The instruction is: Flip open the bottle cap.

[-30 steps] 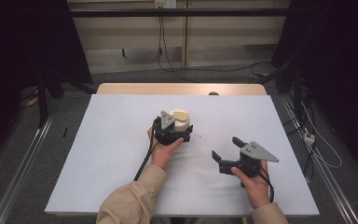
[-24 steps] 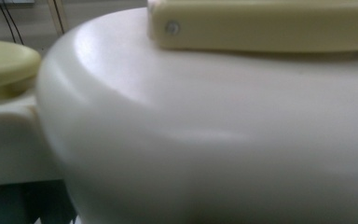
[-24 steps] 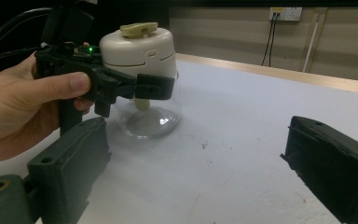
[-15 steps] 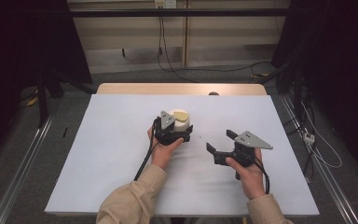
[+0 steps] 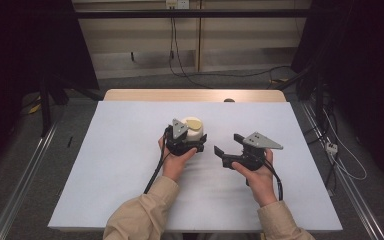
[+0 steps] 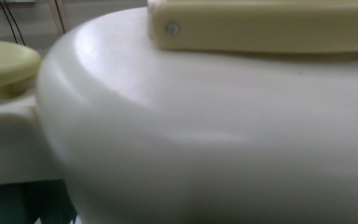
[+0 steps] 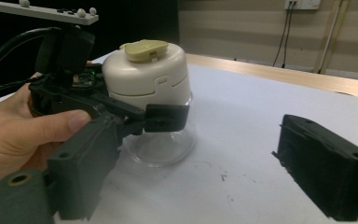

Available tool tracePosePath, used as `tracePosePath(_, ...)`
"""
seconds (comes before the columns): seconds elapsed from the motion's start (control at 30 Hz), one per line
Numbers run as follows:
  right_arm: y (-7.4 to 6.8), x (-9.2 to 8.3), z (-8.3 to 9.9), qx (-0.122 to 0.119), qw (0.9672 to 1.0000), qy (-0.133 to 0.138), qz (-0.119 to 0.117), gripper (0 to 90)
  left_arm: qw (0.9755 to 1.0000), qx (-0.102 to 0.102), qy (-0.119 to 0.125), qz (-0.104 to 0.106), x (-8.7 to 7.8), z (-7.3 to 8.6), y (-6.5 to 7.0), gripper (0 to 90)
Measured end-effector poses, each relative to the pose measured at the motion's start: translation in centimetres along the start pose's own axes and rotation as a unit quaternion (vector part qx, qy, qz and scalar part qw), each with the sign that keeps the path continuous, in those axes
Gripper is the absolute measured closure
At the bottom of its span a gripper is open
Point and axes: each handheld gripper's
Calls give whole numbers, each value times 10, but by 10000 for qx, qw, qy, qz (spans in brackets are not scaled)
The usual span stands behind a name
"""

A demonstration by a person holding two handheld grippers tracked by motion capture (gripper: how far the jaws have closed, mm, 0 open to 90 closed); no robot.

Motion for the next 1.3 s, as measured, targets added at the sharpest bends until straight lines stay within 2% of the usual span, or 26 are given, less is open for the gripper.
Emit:
tracePosePath(0.27, 1, 7, -7, 11, 9998, -47, -179, 361, 10000, -5, -6, -16, 0, 0, 0, 51)
tracePosePath(0.37, 1, 11, -9, -111, 9997, -114, -161, 440, 10000, -3, 1, -12, 0, 0, 0, 51)
tracePosePath(0.43, 1, 12, -10, -103, 9998, -117, -88, 491, 10000, -5, -6, -7, 0, 0, 0, 51)
tracePosePath(0.67, 4, 19, -17, -11, 9992, -232, -328, 685, 10000, -4, 3, -4, 0, 0, 0, 51)
tracePosePath(0.87, 0, 27, -23, -119, 9982, -329, -484, 861, 10000, -2, -1, -7, 0, 0, 0, 51)
tracePosePath(0.97, -2, 31, -27, -142, 9978, -418, -499, 898, 10000, -4, -5, -4, 0, 0, 0, 51)
tracePosePath(1.3, -7, 39, -35, -245, 9971, -479, -531, 900, 10000, 17, -17, 7, 0, 0, -1, 51)
Point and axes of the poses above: each handheld gripper's, and its own axes: x roughly forward along the jaws, z roughly out of its underside, y roughly to its right, and after that the axes turned 3 degrees about -z, right-handed
